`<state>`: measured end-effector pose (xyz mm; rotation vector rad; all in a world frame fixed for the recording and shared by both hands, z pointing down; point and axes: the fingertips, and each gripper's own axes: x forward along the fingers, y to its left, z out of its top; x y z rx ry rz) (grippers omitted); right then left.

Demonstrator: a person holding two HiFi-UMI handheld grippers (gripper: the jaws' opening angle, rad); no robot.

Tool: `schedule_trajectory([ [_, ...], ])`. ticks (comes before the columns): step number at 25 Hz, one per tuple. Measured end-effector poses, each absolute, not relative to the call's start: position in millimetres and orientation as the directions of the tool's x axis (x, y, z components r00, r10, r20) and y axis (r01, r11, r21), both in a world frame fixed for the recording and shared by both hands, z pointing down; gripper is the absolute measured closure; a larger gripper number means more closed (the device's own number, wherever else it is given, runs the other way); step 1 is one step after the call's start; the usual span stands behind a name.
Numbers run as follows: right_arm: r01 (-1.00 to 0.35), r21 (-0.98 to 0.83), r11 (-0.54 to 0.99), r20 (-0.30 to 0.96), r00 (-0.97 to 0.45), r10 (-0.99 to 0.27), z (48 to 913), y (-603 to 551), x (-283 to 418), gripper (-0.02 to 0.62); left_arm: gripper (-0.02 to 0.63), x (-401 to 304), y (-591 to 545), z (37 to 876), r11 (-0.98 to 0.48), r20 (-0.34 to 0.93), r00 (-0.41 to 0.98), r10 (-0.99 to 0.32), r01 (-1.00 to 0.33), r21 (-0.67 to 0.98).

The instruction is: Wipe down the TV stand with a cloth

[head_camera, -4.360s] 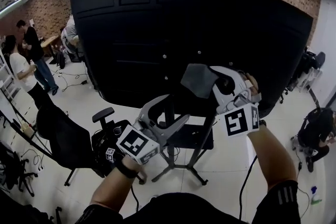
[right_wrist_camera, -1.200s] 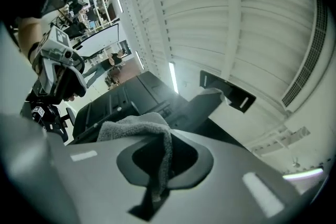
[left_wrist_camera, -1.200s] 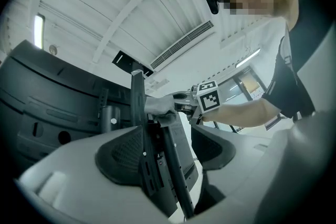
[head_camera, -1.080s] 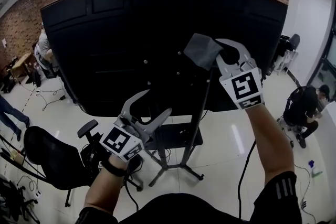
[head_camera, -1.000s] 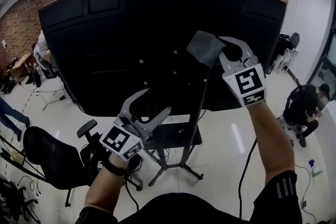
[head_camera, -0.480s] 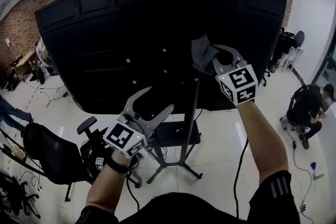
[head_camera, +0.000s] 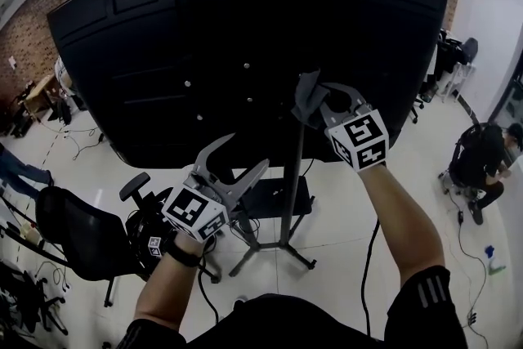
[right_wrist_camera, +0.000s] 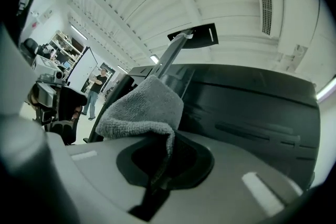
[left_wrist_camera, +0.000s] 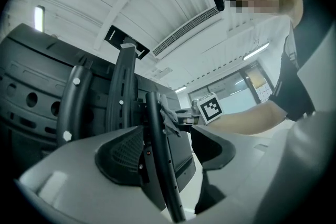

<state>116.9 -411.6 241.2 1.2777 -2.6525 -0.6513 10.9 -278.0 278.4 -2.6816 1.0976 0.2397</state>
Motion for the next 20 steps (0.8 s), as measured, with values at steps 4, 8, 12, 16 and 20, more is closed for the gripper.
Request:
schedule_trajectory([
  [4, -0.700, 0.453, 0.552, -0.022, -0.628, -0.778, 270, -412, 116, 0.586, 0.298, 17, -281, 294, -0.692, -0.195, 0.705, -0.682, -0.708, -0.138],
  [8, -0.699, 0.437, 0.566, 0.018, -0.622, -0.782, 300, -413, 116, 0.586, 0.298, 19, -285, 315, -0.698, -0.168, 0.706, -0.688, -0.707, -0.115],
  [12, -0.712, 0.407, 0.572, 0.029, -0.616, -0.787, 326, -412, 117, 0.586, 0.298, 19, -290, 343, -0.705, -0.133, 0.709, -0.692, -0.704, -0.086],
  [16, -0.717, 0.363, 0.596, 0.058, -0.620, -0.782, 355, -408, 116, 0.585, 0.299, 20, -291, 365, -0.708, -0.102, 0.709, -0.697, -0.704, -0.052],
  [20, -0.722, 0.324, 0.611, 0.085, -0.621, -0.779, 384, -406, 114, 0.585, 0.299, 22, -292, 384, -0.716, -0.068, 0.716, -0.695, -0.697, -0.028],
])
